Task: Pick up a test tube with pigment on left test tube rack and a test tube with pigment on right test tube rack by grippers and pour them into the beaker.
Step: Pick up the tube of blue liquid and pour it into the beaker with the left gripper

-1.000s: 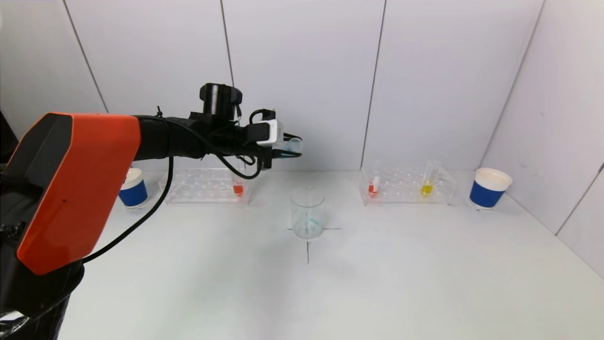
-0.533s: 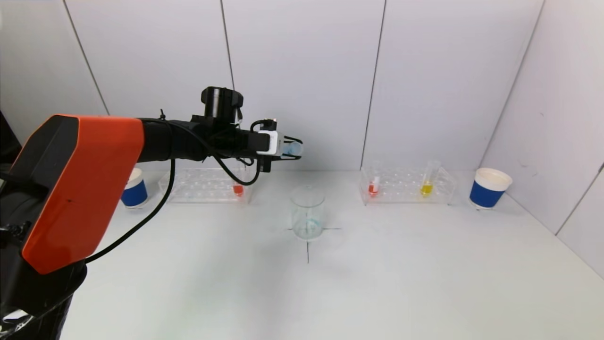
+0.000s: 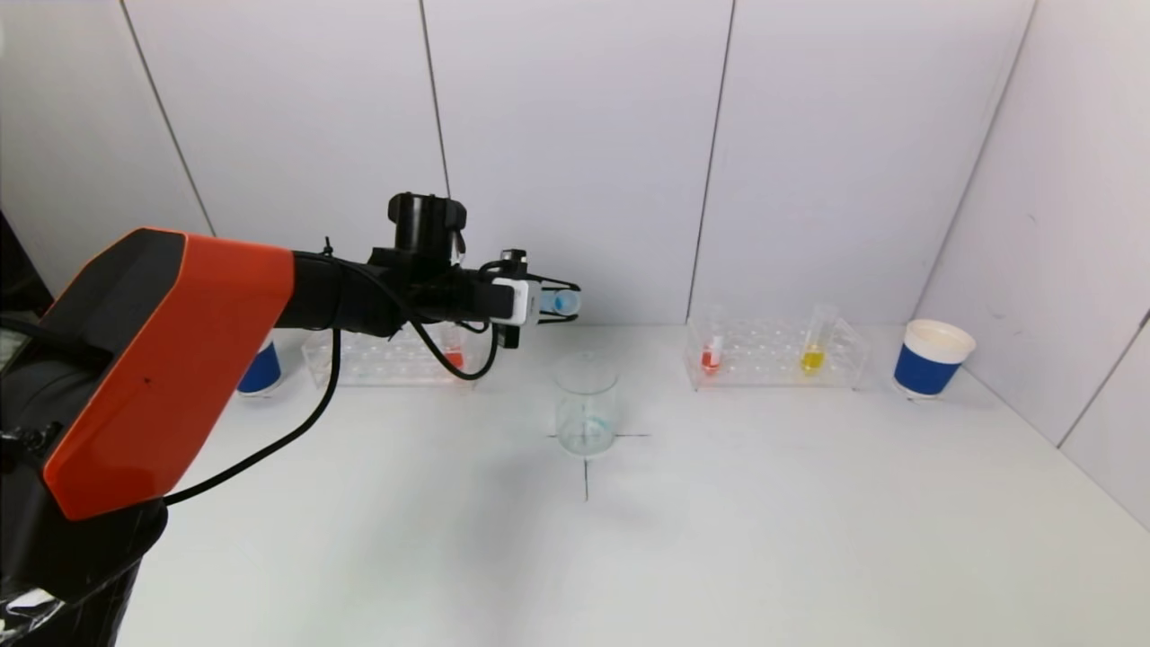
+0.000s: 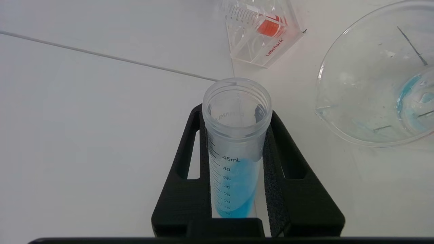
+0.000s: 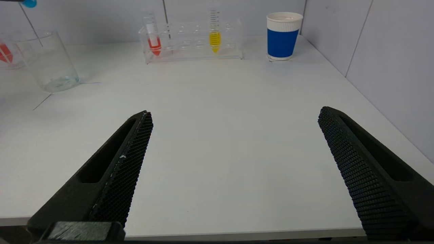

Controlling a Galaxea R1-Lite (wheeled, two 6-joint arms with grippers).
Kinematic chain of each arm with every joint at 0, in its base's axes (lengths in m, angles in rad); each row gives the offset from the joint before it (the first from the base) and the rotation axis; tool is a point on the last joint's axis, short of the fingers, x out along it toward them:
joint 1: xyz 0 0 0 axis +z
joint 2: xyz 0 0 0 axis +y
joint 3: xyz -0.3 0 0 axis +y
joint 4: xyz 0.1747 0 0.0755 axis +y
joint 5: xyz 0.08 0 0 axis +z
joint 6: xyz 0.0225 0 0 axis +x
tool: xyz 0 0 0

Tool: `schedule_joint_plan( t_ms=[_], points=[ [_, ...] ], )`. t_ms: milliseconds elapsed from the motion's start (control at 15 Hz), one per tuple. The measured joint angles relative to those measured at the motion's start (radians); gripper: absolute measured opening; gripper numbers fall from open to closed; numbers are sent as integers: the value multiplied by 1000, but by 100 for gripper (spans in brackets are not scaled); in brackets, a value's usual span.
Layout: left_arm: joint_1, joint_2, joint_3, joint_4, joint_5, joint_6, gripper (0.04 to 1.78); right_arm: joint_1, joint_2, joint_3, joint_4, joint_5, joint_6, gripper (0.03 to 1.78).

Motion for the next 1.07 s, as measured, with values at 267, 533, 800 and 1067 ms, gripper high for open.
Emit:
schedule_joint_plan(
  t_ms=[267,533,800,1067],
  points=[
    [0,-1,28,-74,-15,2,45,0,0,0,0,0,0,177],
    [1,-8,70,-136,-17,7,45,0,0,0,0,0,0,177],
    [-1,-12,94,-185,-15,19,45,0,0,0,0,0,0,177],
    [-12,-14,95,-214,-11,49,45,0,0,0,0,0,0,177]
  ],
)
